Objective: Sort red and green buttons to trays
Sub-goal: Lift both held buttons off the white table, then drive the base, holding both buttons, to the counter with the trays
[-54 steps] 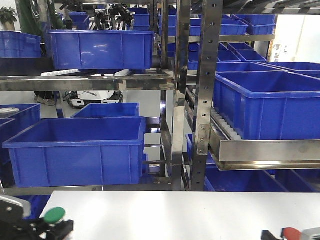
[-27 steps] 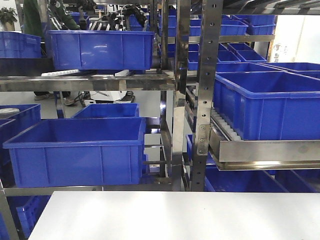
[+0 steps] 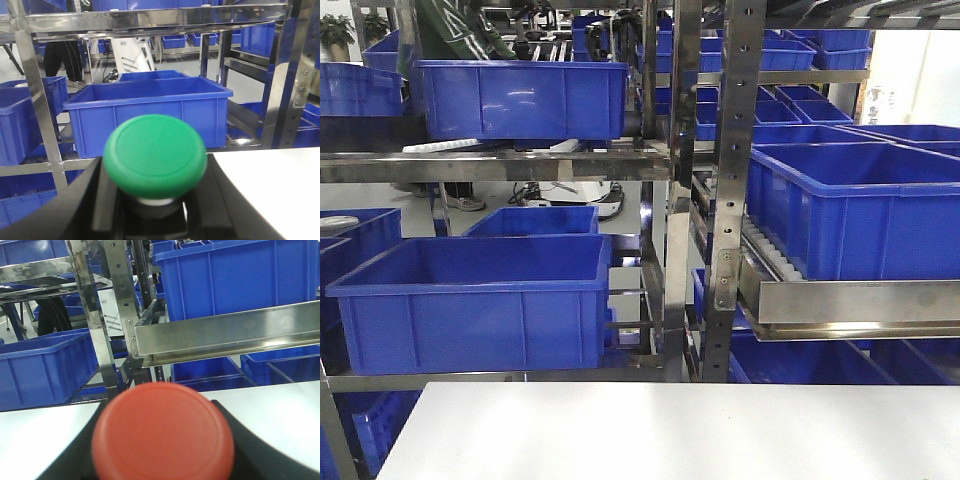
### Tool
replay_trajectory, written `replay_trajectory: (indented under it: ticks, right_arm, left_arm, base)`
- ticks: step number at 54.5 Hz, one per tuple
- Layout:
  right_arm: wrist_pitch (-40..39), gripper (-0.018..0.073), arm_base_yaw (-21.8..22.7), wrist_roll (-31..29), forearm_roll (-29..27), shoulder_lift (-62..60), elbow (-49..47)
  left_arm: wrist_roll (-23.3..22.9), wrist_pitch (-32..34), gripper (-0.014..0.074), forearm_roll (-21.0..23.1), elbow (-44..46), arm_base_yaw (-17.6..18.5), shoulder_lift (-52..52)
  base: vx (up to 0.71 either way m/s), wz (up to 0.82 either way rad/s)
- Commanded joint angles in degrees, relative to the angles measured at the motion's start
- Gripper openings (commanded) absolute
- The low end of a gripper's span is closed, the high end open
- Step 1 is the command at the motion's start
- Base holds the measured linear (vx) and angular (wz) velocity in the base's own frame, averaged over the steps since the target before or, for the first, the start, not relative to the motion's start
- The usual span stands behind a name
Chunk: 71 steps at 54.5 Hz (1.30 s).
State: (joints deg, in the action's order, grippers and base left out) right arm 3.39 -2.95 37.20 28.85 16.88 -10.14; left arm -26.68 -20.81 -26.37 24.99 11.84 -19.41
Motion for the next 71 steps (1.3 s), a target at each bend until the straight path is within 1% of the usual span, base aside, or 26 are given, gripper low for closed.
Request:
replay_trajectory:
  ticks: [1, 23, 33, 71]
  right_arm:
    - [-4.00, -0.0008, 0.26, -0.29, 0.81, 0.38, -1.84]
    - [-4.00, -0.0008, 0.26, -0.29, 0.81, 0.38, -1.84]
    - [-4.00, -0.0008, 0.26, -0.29, 0.81, 0.38, -1.84]
    - [-4.00, -0.0008, 0.26, -0.29, 0.81, 0.38, -1.84]
  left_arm:
    - [-0.02, 4.16, 0.0000, -0.33, 1.58, 0.38, -0.38]
    - [-0.02, 4.16, 0.0000, -0.33, 1.58, 0.38, -0.38]
    - [-0.02, 4.16, 0.0000, -0.33, 1.58, 0.38, -0.38]
    - [-0.02, 4.16, 0.0000, -0.33, 1.58, 0.38, -0.38]
  base:
    - [0.00, 0.00]
    - [0.00, 0.01]
    - [-0.05, 0.22]
    - [-0.16, 0.68]
